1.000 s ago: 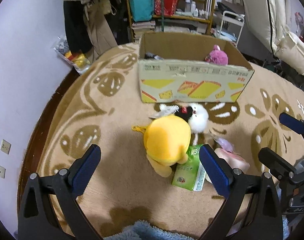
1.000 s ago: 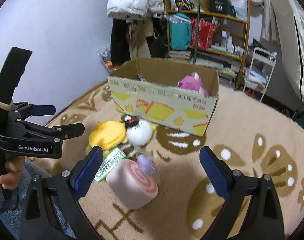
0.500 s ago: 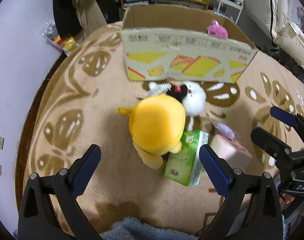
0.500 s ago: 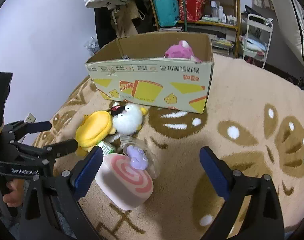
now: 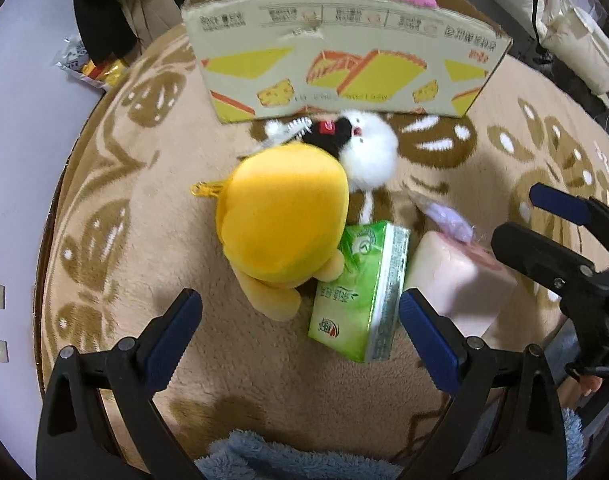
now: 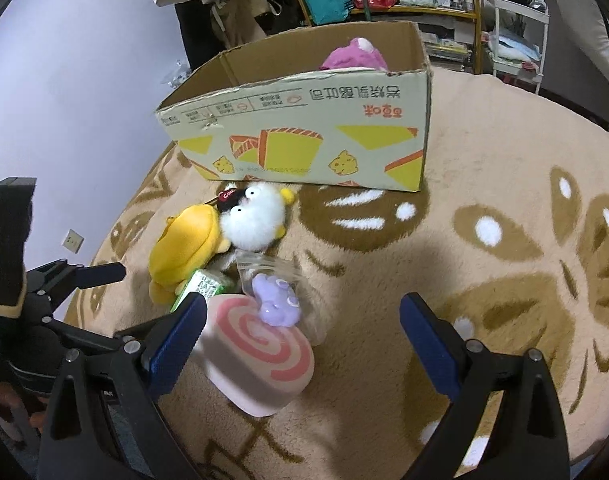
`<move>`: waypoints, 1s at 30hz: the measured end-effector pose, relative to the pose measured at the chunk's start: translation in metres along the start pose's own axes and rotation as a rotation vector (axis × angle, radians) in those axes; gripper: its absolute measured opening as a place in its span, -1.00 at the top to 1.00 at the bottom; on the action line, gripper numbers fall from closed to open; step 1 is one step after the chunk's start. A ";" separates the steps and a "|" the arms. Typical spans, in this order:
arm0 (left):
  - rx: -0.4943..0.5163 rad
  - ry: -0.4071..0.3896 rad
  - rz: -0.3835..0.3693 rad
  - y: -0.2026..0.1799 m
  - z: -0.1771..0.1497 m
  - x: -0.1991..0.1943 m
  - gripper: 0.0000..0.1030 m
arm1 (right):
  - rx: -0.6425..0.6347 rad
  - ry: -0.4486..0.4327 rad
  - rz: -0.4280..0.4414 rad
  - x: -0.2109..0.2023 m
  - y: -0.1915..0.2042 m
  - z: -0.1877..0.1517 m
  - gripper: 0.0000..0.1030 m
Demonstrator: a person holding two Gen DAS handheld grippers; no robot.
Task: Organize soft objects
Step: 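Grasp the green tissue pack with the left gripper while the right gripper grasps the pink-swirl cake plush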
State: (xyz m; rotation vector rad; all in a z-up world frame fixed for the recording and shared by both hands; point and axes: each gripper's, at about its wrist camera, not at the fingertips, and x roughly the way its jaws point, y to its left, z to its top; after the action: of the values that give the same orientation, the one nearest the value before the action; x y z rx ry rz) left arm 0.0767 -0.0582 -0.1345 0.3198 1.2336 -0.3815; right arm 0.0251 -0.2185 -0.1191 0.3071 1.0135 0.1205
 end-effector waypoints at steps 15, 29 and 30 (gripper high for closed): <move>-0.016 0.087 -0.053 -0.001 0.000 0.026 -0.90 | 0.099 0.162 0.136 0.026 -0.010 -0.012 -0.62; 0.002 0.109 -0.081 -0.009 -0.002 0.042 -0.51 | 0.092 0.235 0.189 0.051 0.004 -0.018 -0.17; 0.005 0.105 -0.080 -0.009 -0.002 0.042 -0.50 | 0.090 0.235 0.189 0.051 0.005 -0.018 -0.16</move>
State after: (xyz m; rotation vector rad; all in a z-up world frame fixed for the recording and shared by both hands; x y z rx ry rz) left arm 0.0825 -0.0700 -0.1758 0.2986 1.3516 -0.4414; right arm 0.0370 -0.1975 -0.1683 0.4787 1.2233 0.2877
